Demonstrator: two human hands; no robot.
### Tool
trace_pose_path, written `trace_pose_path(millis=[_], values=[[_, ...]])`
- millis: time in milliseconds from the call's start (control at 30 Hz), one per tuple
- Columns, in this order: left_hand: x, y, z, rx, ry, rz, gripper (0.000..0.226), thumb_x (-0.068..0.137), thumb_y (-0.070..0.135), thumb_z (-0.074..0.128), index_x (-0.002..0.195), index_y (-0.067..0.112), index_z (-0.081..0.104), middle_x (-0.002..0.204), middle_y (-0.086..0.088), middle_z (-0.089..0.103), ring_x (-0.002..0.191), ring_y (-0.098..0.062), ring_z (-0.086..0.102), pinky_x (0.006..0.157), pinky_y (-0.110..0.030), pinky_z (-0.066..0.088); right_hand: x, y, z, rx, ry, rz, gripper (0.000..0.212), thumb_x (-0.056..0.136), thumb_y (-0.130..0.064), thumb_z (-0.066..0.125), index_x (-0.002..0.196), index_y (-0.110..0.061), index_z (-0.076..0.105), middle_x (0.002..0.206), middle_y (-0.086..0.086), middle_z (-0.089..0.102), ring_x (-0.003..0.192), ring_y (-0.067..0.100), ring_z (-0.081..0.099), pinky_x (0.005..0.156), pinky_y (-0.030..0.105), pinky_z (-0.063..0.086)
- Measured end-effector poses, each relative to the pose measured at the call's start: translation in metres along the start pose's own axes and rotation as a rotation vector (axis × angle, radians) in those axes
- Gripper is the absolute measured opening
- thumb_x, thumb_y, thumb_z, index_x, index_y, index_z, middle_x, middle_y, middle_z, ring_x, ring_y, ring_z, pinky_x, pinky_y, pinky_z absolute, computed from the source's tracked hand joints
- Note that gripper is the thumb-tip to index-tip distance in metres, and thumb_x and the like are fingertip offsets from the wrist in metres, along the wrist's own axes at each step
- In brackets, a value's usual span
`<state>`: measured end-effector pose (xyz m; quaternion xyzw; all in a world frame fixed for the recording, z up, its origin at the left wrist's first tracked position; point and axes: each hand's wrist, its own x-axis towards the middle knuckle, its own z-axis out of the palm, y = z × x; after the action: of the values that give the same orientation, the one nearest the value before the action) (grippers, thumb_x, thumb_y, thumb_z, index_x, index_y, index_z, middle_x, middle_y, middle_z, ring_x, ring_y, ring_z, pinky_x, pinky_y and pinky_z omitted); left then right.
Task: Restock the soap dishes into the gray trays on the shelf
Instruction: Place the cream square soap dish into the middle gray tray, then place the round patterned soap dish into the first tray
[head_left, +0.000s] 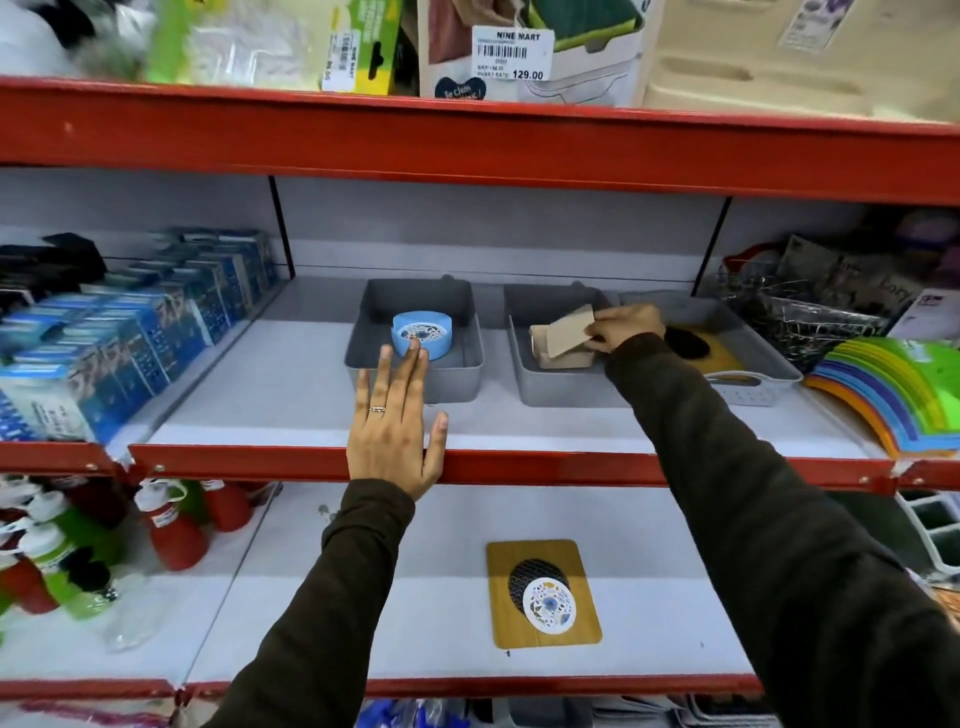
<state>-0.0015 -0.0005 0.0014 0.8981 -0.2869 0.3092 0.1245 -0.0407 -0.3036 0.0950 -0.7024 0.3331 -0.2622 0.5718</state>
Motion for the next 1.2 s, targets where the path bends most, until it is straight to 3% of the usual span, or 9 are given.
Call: trace_pose_path(millis=[100, 233, 367, 533, 633, 800, 867, 967, 1200], values=[[0.001, -0.001, 0.002, 0.013, 0.014, 0.004, 0.073, 0.092, 0.049, 0.031, 0.153, 0.011, 0.024, 0.162, -0.007, 0.021, 0.152, -0.027, 0.01, 0.124, -0.041, 0.002, 0.026, 0.011, 0.005, -0.216, -0.017, 0.018, 0.034, 0.079, -0.008, 0.063, 0.112, -0.003, 0.066, 0.113, 0.017, 0.07, 0.093, 0.024, 0.071, 0.076, 0.032, 0.061], [0.001, -0.003, 0.004, 0.022, 0.041, 0.013, 0.073, 0.09, 0.049, 0.036, 0.152, 0.011, 0.026, 0.161, -0.007, 0.023, 0.151, -0.028, 0.011, 0.124, -0.041, 0.002, 0.024, 0.012, 0.011, -0.501, 0.123, -0.058, 0.033, 0.077, -0.014, 0.075, 0.107, -0.003, 0.068, 0.109, 0.015, 0.07, 0.103, 0.031, 0.066, 0.094, 0.041, 0.054], [0.0, -0.002, 0.006, 0.015, 0.049, 0.012, 0.073, 0.09, 0.049, 0.037, 0.152, 0.011, 0.028, 0.161, -0.007, 0.024, 0.151, -0.028, 0.013, 0.124, -0.042, 0.008, -0.009, 0.006, 0.004, -0.379, 0.137, -0.256, 0.039, 0.081, -0.022, 0.073, 0.116, -0.007, 0.064, 0.117, 0.011, 0.07, 0.107, 0.024, 0.066, 0.1, 0.038, 0.05], [0.0, -0.002, 0.005, 0.026, 0.048, 0.018, 0.072, 0.092, 0.048, 0.036, 0.153, 0.011, 0.026, 0.161, -0.007, 0.022, 0.151, -0.028, 0.012, 0.124, -0.04, 0.004, -0.128, 0.021, -0.003, -0.061, 0.221, -0.625, 0.01, 0.083, -0.015, 0.066, 0.092, -0.013, 0.068, 0.084, -0.001, 0.068, 0.075, 0.006, 0.061, 0.067, 0.011, 0.051], [0.0, -0.001, 0.004, 0.039, 0.049, 0.016, 0.071, 0.092, 0.047, 0.036, 0.153, 0.011, 0.026, 0.161, -0.007, 0.022, 0.151, -0.028, 0.012, 0.124, -0.036, -0.005, -0.192, 0.077, 0.006, -0.053, 0.116, -0.728, 0.007, 0.075, -0.005, 0.058, 0.076, -0.007, 0.064, 0.074, 0.004, 0.064, 0.063, 0.015, 0.058, 0.051, 0.02, 0.047], [0.001, 0.0, 0.003, 0.049, 0.039, 0.015, 0.071, 0.093, 0.048, 0.031, 0.153, 0.012, 0.024, 0.162, -0.007, 0.022, 0.151, -0.028, 0.011, 0.124, -0.035, -0.008, -0.215, 0.213, 0.027, -0.371, -0.194, -0.399, 0.011, 0.072, -0.014, 0.064, 0.07, -0.025, 0.063, 0.069, -0.009, 0.064, 0.061, 0.007, 0.056, 0.058, 0.024, 0.047], [0.001, 0.0, 0.004, 0.05, 0.036, 0.018, 0.07, 0.093, 0.048, 0.029, 0.153, 0.012, 0.024, 0.162, -0.007, 0.022, 0.151, -0.028, 0.011, 0.124, -0.036, -0.006, -0.206, 0.254, 0.03, -0.501, -0.211, -0.145, 0.01, 0.078, -0.021, 0.067, 0.085, -0.029, 0.067, 0.087, -0.008, 0.069, 0.077, 0.008, 0.061, 0.071, 0.024, 0.049], [0.001, -0.001, 0.004, 0.046, 0.037, 0.023, 0.07, 0.093, 0.049, 0.027, 0.153, 0.012, 0.024, 0.162, -0.007, 0.023, 0.151, -0.029, 0.012, 0.124, -0.037, -0.006, -0.186, 0.294, 0.033, -0.789, -0.195, 0.114, 0.044, 0.081, -0.037, 0.066, 0.121, -0.02, 0.059, 0.121, 0.006, 0.06, 0.113, 0.025, 0.053, 0.095, 0.031, 0.048], [0.001, -0.001, 0.005, 0.045, 0.049, 0.032, 0.071, 0.093, 0.051, 0.025, 0.153, 0.012, 0.025, 0.161, -0.007, 0.025, 0.151, -0.03, 0.015, 0.123, -0.043, 0.003, -0.165, 0.321, 0.039, -1.049, -0.289, 0.256, 0.075, 0.074, -0.047, 0.069, 0.136, -0.016, 0.04, 0.133, 0.009, 0.048, 0.123, 0.027, 0.043, 0.101, 0.032, 0.041]])
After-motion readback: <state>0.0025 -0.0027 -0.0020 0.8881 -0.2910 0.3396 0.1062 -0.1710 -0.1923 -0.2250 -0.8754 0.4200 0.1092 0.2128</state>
